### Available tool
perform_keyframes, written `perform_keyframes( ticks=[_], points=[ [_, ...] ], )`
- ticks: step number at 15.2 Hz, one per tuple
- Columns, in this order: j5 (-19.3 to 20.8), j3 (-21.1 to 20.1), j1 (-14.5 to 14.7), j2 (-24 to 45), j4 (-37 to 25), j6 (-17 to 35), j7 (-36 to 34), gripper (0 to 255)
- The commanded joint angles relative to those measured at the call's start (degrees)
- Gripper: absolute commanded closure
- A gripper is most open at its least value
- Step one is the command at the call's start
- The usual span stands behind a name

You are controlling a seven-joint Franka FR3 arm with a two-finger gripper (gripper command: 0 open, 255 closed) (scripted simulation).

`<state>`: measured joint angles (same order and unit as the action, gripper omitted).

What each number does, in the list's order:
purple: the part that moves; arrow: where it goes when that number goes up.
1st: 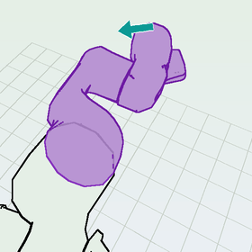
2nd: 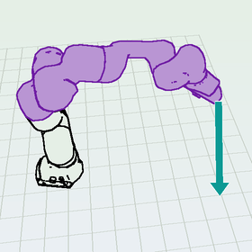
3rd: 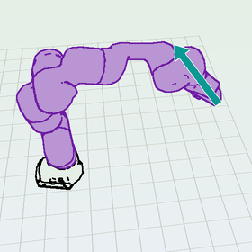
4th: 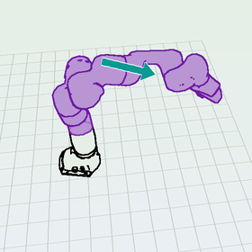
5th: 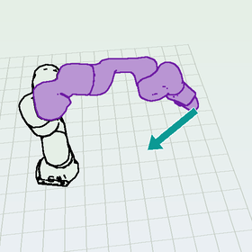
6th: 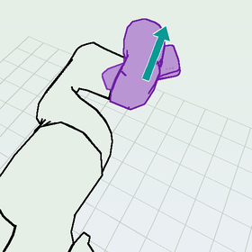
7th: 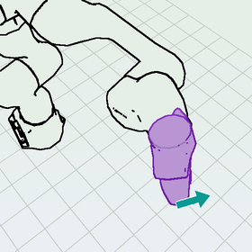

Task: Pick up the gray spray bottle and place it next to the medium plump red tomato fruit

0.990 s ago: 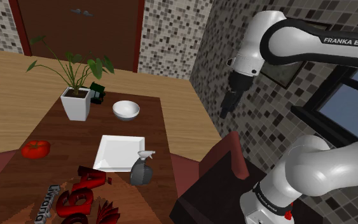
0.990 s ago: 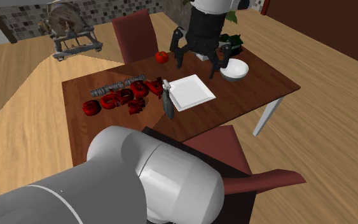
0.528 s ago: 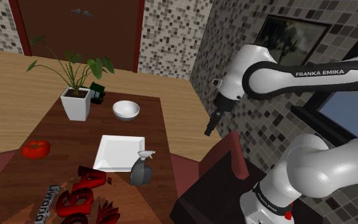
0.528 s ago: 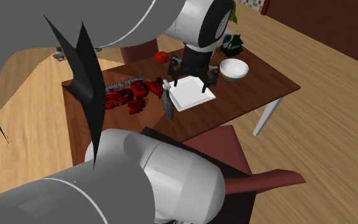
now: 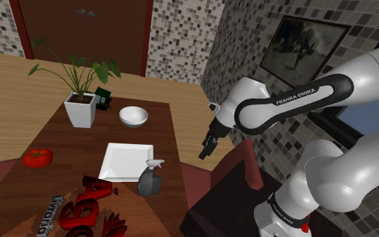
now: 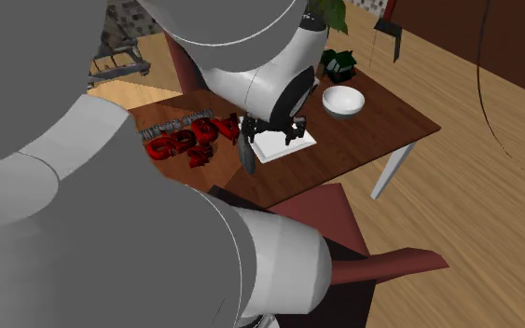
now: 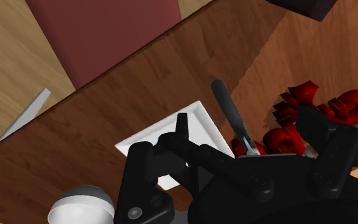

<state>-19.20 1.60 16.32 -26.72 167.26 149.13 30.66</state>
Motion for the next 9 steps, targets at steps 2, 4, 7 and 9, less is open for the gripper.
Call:
perform_keyframes(
  ticks=[2, 4, 7, 9],
  points=[
    [-8.54, 4.76, 8.14, 9.53, -0.87, 11.73, 10.86, 0],
    [-20.7, 10.46, 17.39, 15.99, -2.92, 17.73, 23.11, 0],
    [-52.1, 17.95, 30.61, 26.46, -10.19, 20.37, 53.16, 0],
    [-68.88, 15.88, 30.01, 32.89, -15.53, 18.88, 70.72, 0]
  ],
)
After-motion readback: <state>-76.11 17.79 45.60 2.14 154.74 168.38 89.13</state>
